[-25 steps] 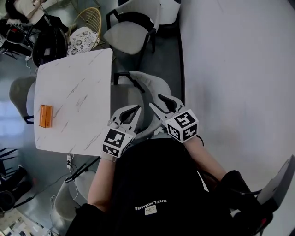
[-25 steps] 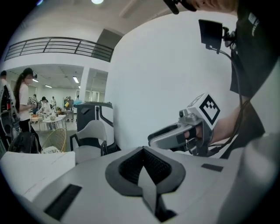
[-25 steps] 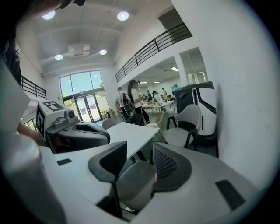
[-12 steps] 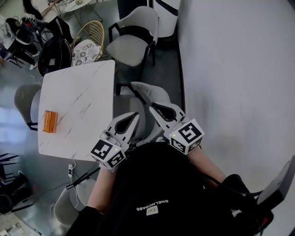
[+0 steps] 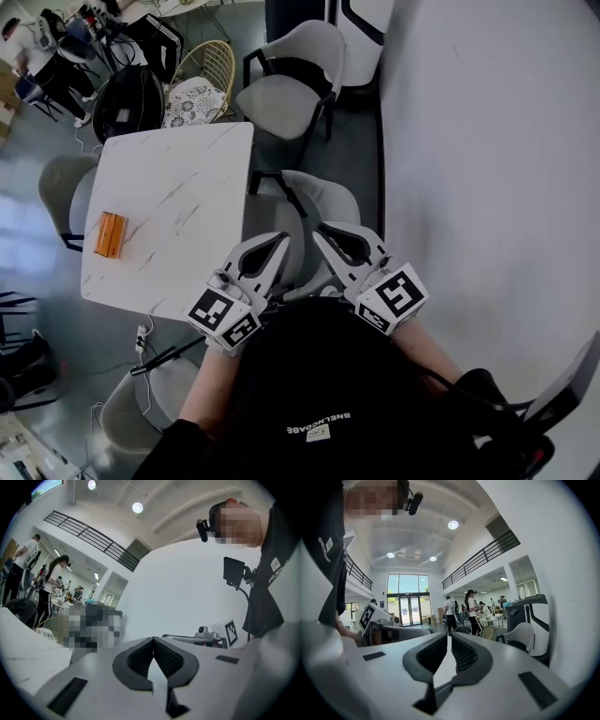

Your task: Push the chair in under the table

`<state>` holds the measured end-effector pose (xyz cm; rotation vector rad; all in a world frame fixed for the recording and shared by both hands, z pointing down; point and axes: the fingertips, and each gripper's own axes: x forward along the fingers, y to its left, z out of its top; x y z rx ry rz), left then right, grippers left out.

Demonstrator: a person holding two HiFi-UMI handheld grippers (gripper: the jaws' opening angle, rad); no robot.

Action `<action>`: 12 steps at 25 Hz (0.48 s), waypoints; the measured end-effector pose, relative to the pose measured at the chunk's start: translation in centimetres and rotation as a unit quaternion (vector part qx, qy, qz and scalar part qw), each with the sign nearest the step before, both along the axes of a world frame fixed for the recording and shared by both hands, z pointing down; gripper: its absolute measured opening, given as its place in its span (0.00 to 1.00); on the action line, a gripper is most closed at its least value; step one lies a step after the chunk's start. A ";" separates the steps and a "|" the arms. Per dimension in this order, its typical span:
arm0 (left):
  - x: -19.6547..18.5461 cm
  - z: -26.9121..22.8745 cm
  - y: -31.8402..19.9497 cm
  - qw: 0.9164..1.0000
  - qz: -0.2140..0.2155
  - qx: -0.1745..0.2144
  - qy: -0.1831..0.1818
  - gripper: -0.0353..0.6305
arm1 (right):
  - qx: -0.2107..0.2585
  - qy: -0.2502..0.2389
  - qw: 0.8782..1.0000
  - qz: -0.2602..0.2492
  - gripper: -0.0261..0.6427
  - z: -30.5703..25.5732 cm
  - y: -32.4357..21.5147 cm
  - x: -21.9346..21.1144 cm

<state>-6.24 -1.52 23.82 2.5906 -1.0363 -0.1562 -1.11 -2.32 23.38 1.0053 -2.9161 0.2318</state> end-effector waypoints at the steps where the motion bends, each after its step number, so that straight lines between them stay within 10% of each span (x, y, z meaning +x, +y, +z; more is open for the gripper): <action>1: -0.2 0.0 0.0 1.000 -0.002 -0.001 0.001 0.06 | 0.002 0.006 1.000 -0.001 0.09 0.0 0.1 -0.2; 12: -0.8 0.8 0.7 0.999 0.034 -0.023 0.028 0.06 | -0.028 -0.008 1.000 0.001 0.09 1.4 0.1 -1.3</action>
